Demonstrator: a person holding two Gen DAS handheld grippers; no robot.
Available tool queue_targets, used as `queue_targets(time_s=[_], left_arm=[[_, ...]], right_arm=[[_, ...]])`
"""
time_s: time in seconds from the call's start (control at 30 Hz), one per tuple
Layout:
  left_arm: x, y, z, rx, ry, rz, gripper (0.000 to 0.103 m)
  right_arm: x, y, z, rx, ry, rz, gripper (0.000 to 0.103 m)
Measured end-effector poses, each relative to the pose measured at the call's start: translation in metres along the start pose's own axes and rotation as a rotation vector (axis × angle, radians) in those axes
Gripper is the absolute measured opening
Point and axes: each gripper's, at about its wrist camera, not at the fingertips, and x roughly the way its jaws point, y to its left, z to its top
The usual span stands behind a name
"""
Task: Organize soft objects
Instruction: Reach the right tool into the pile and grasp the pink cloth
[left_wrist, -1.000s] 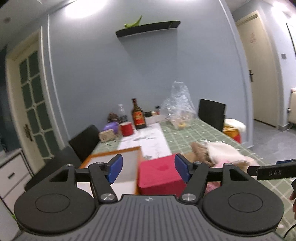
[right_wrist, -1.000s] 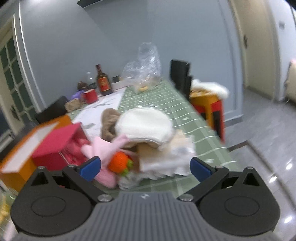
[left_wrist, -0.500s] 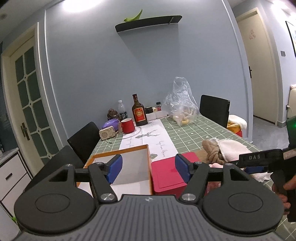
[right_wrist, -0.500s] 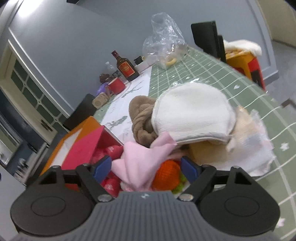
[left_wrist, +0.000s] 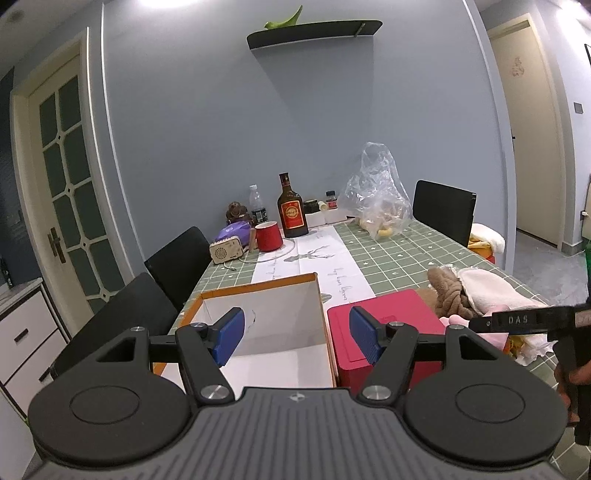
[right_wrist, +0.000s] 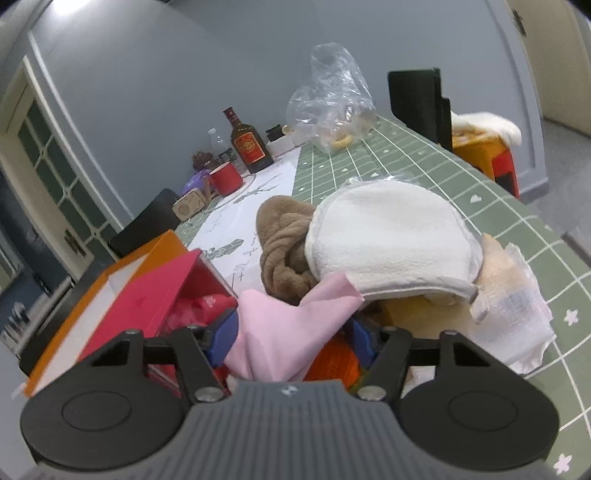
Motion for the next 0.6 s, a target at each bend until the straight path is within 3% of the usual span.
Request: queue_targets(time_s=[0.07, 0.13, 0.23, 0.5, 0.6], left_arm=[[0.002, 0.000, -0.001, -0.004, 0.000, 0.005, 0.077], [0.004, 0.000, -0.003, -0.008, 0.009, 0.008, 0.077], [0.005, -0.001, -0.003, -0.004, 0.018, 0.004, 0.077], [-0.002, 0.000, -0.001, -0.017, -0.007, 0.005, 0.077], [-0.002, 0.000, 0.001, 0.001, -0.024, 0.013, 0.077]], right_arm=[[-0.002, 0.003, -0.002, -0.018, -0.009, -0.014, 0.041], [-0.006, 0.006, -0.003, -0.024, -0.023, -0.019, 0.018], [-0.009, 0.007, -0.004, -0.017, -0.019, 0.021, 0.006], [-0.043, -0.008, -0.004, 0.109, -0.080, 0.154, 0.005], [-0.069, -0.007, -0.005, 0.073, -0.126, 0.124, 0.005]])
